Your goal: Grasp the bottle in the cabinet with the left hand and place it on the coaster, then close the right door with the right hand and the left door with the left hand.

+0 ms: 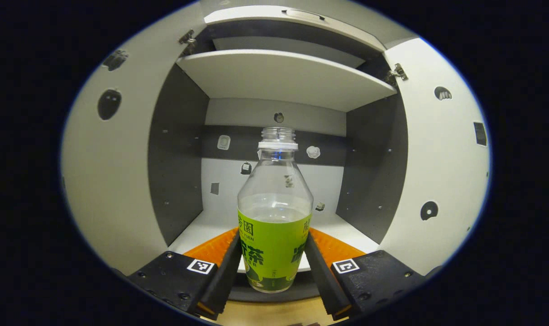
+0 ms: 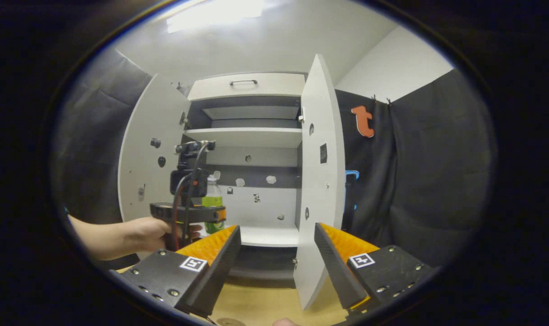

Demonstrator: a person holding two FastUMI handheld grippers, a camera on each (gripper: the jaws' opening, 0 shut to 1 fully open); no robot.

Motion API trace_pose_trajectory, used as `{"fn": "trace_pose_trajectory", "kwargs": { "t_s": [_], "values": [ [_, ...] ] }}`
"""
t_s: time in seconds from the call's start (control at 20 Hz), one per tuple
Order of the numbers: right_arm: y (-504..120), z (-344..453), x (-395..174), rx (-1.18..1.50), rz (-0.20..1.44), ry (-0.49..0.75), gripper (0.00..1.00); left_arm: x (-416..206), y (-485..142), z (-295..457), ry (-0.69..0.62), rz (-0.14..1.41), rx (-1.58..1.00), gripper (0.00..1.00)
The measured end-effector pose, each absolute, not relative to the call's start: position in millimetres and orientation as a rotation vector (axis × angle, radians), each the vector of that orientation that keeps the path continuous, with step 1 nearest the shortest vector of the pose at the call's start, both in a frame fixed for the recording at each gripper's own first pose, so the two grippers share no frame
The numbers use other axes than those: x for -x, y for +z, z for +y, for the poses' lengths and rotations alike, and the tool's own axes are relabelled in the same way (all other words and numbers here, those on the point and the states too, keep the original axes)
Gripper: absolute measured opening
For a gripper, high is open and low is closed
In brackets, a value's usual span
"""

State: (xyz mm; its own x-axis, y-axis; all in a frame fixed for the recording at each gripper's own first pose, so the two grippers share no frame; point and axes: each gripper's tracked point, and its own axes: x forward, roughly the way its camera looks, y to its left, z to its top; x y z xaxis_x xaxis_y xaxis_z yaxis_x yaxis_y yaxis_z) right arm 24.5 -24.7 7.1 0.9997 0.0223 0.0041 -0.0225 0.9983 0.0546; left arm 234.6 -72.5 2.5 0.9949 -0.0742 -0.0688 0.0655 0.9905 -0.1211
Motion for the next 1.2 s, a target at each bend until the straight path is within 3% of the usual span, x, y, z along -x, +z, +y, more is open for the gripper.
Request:
{"fn": "trace_pose_trajectory", "kwargs": {
  "t_s": [0.65,1.2],
  "values": [
    [14.1,-13.2,17.8,-0.144,0.046,0.114,0.98,-71.5,15.4,-27.4,0.048,0.053,0.126,0.8],
    [-2.3,-23.1,-1.8,-0.131,0.112,0.06,0.98,-30.7,-91.3,-103.4,-0.07,0.143,0.093,0.8]
  ]
}}
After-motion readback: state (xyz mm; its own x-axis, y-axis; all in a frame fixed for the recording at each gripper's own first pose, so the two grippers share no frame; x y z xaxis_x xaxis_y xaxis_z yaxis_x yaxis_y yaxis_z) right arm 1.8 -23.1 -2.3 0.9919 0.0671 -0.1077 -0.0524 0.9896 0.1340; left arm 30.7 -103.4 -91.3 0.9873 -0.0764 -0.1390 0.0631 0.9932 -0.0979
